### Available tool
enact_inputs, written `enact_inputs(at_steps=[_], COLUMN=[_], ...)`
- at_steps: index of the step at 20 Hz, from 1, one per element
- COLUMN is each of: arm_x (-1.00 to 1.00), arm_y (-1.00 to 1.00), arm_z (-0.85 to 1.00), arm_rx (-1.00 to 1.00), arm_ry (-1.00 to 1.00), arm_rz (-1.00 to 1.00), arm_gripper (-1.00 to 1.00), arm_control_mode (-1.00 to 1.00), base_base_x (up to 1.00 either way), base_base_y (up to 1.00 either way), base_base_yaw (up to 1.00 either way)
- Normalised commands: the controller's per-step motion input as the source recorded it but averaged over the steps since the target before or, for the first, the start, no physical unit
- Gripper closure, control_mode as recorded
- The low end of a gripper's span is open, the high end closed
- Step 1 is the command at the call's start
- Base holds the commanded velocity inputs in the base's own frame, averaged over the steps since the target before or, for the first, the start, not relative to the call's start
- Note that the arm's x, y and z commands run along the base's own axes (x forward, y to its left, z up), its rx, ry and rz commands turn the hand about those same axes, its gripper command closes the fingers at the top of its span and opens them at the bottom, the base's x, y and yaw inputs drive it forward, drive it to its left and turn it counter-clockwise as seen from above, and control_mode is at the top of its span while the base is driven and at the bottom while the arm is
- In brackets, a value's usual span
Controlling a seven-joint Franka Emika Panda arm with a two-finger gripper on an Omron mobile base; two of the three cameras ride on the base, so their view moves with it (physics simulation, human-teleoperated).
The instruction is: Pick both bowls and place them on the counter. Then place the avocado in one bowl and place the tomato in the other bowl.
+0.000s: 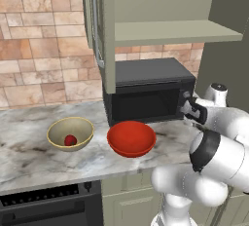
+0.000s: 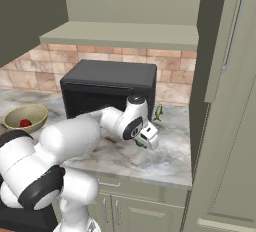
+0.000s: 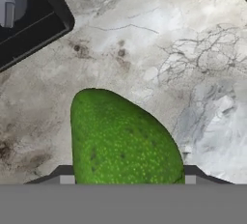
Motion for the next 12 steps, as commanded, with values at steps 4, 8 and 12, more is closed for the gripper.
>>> enact_inputs(at_steps=[4, 8, 12], arm_x=[-0.22, -0.14, -0.13], arm_y=[0.54, 0.53, 0.51], arm_z=[0.47, 0.49, 0.37], arm_rx=[0.00, 0.00, 0.00], arm_ry=[-0.01, 0.00, 0.00], arm_rz=[0.09, 0.11, 0.10], arm_gripper=[1.00, 1.00, 1.00], arm_control_mode=[-1.00, -1.00, -1.00], base_base_x=[0.00, 0.00, 0.00], base_base_y=[0.00, 0.00, 0.00], base_base_yaw=[0.00, 0.00, 0.00])
